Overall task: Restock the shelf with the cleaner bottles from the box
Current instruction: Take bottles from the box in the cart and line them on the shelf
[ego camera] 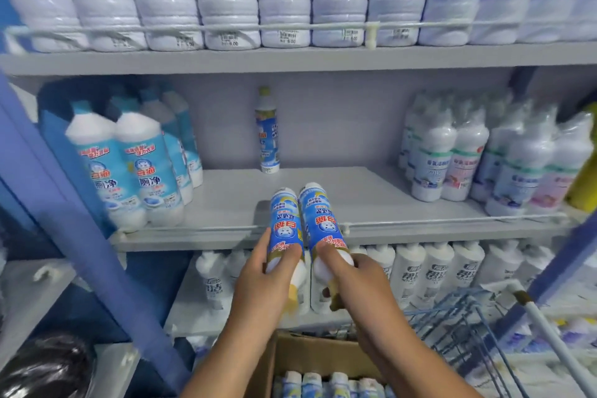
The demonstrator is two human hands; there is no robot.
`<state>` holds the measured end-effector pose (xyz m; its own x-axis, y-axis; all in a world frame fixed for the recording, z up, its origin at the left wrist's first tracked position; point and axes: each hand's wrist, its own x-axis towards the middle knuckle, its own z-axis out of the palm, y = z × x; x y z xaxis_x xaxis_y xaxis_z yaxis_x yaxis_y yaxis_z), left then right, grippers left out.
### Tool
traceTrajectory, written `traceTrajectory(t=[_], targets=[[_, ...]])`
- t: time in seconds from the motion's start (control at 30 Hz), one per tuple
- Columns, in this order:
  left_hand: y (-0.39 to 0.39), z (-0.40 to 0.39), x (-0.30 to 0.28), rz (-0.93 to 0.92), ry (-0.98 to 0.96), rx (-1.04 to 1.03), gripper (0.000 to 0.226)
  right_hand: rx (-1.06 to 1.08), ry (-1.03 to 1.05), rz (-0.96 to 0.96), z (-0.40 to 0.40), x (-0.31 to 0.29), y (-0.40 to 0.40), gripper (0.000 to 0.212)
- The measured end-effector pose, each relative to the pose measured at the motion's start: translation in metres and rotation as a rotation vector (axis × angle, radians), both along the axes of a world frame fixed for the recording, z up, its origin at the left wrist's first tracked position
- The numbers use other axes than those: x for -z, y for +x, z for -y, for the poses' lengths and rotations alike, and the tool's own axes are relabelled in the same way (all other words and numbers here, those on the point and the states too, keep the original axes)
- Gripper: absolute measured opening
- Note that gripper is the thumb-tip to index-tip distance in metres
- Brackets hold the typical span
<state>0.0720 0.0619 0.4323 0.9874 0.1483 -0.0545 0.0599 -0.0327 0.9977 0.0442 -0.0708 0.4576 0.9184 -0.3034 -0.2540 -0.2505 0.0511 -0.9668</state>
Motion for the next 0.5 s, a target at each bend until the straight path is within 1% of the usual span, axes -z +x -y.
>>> traceTrajectory(t=[0.13, 0.2, 0.4, 0.5], targets=[[0.026, -0.01, -0.002, -0.054, -0.029, 0.025, 0.048, 0.016, -0.031, -0.027, -0.011, 0.0, 0.019, 0.033], [0.035, -0.014, -0.001, -0.06, -0.033, 0.043, 0.052, 0.019, -0.057, -0.047, -0.014, 0.001, 0.027, 0.033], [0.054, -0.021, -0.003, -0.137, 0.067, 0.168, 0.052, -0.043, -0.089, -0.076, -0.019, -0.001, 0.046, 0.038], [0.064, -0.024, -0.009, -0.172, 0.098, 0.229, 0.044, -0.068, -0.107, -0.036, -0.018, -0.002, 0.054, 0.048]])
